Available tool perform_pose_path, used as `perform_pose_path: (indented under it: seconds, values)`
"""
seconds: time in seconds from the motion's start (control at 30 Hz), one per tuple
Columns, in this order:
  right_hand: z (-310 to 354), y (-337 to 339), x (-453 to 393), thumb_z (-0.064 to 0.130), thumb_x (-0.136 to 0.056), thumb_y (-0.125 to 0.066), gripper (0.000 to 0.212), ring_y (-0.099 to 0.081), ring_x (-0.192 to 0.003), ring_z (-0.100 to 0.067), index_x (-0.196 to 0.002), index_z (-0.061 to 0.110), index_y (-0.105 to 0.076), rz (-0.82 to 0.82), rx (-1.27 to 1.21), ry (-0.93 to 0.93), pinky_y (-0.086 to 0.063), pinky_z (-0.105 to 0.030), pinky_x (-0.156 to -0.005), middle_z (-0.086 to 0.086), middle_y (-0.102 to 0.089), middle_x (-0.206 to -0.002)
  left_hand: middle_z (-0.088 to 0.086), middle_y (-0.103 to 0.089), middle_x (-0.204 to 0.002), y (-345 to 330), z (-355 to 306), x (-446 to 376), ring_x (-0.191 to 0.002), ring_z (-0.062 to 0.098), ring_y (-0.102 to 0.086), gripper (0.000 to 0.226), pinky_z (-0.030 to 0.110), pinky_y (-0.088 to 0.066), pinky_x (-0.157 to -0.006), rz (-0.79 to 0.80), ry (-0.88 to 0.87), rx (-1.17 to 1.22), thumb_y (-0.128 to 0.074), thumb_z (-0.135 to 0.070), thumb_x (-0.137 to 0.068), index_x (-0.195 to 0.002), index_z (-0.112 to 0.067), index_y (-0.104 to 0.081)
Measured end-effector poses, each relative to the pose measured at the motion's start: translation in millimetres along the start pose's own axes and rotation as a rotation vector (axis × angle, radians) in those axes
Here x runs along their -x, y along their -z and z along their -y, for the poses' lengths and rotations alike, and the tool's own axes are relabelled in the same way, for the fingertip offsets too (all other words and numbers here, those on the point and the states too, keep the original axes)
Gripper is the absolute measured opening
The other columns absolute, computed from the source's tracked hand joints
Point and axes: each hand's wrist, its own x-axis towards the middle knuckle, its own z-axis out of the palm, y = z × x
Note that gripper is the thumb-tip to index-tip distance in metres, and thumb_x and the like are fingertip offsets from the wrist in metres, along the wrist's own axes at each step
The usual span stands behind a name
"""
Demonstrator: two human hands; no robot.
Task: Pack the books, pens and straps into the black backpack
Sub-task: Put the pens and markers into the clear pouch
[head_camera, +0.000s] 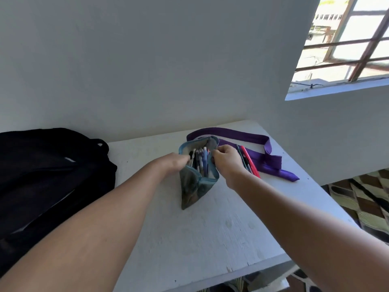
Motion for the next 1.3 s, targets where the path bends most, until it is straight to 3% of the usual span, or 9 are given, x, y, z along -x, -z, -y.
perform_pose_path:
  seconds: [0.1,0.17,0.33,0.5,0.67,0.83,1.03,1.17,1.3]
  values:
    - [-4,16,1,0.019,-0.105,-0.055,0.02,-0.063,-0.074,-0.017,-0.093,0.017,-0.071,0.026,0.079,0.04,-0.057,-0.037,-0.073,-0.009,-0.072,-0.086,0.014,-0.039,-0.16,-11,-4,-5,-0.143,0.031,-0.041,0.063,0.038,-0.033,-0.116,0.025,0.006,0.0,-0.043,-0.048,-0.103,-0.153,-0.009,-0.043]
    - [-8,29,2,0.02,-0.105,-0.052,0.024,-0.066,-0.072,-0.016,-0.092,0.017,-0.072,0.032,0.162,0.064,-0.057,-0.031,-0.066,-0.006,-0.075,-0.087,0.016,-0.04,-0.159,-15,-6,-8,-0.142,0.031,-0.041,0.061,0.037,-0.033,-0.114,0.022,0.005,-0.023,-0.042,-0.046,-0.104,-0.152,-0.007,-0.045]
    - [-22,65,3,0.028,-0.096,-0.054,0.02,-0.069,-0.076,-0.022,-0.09,0.022,-0.072,-0.132,0.533,0.147,-0.062,-0.04,-0.072,0.003,-0.071,-0.084,0.017,-0.041,-0.157,-19,-4,-13,-0.14,0.033,-0.043,0.06,0.039,-0.034,-0.112,-0.017,0.024,-0.068,-0.044,-0.045,-0.103,-0.149,-0.006,-0.046]
    - [-31,77,-1,0.033,-0.093,-0.065,0.014,-0.068,-0.068,-0.019,-0.084,0.024,-0.071,-0.085,0.825,0.179,-0.063,-0.04,-0.065,0.006,-0.07,-0.079,0.017,-0.04,-0.159,-22,-1,-17,-0.141,0.034,-0.042,0.066,0.042,-0.034,-0.113,-0.02,0.043,-0.078,-0.046,-0.051,-0.101,-0.151,-0.008,-0.045]
    - [-39,65,-11,0.052,-0.103,-0.052,0.044,-0.067,-0.066,-0.025,-0.081,0.018,-0.069,-0.131,0.972,0.172,-0.051,-0.032,-0.055,0.0,-0.068,-0.077,0.015,-0.034,-0.162,-20,4,-17,-0.145,0.034,-0.037,0.068,0.043,-0.032,-0.116,-0.019,0.061,-0.089,-0.043,-0.052,-0.101,-0.154,-0.01,-0.039]
    - [-35,60,-10,0.029,-0.101,-0.056,0.027,-0.069,-0.07,-0.026,-0.077,0.019,-0.061,-0.107,1.048,0.16,-0.06,-0.038,-0.064,-0.001,-0.065,-0.077,0.016,-0.033,-0.162,-18,7,-17,-0.145,0.035,-0.036,0.068,0.045,-0.032,-0.116,-0.014,0.07,-0.088,-0.04,-0.053,-0.102,-0.155,-0.012,-0.039]
    - [-27,60,-18,0.038,-0.088,-0.062,0.028,-0.063,-0.07,-0.026,-0.072,0.016,-0.061,-0.147,0.806,0.143,-0.049,-0.034,-0.059,-0.005,-0.066,-0.081,0.015,-0.032,-0.163,-19,6,-18,-0.146,0.036,-0.035,0.071,0.047,-0.032,-0.116,-0.015,0.093,-0.083,-0.04,-0.057,-0.1,-0.156,-0.013,-0.037]
    - [-11,57,-27,0.034,-0.096,-0.053,0.024,-0.056,-0.091,-0.027,-0.101,0.012,-0.061,-0.243,0.515,0.175,-0.043,-0.038,-0.076,-0.009,-0.062,-0.108,0.016,-0.032,-0.163,-19,6,-18,-0.145,0.036,-0.035,0.072,0.046,-0.032,-0.115,-0.011,0.083,-0.086,-0.041,-0.057,-0.1,-0.156,-0.012,-0.036]
    - [-2,38,-38,0.026,-0.099,-0.052,0.022,-0.064,-0.094,-0.036,-0.113,0.009,-0.045,-0.093,0.549,0.108,-0.057,-0.048,-0.079,-0.015,-0.063,-0.105,0.016,-0.033,-0.163,-19,7,-19,-0.145,0.035,-0.036,0.072,0.045,-0.032,-0.114,-0.003,0.075,-0.084,-0.041,-0.057,-0.1,-0.156,-0.013,-0.037]
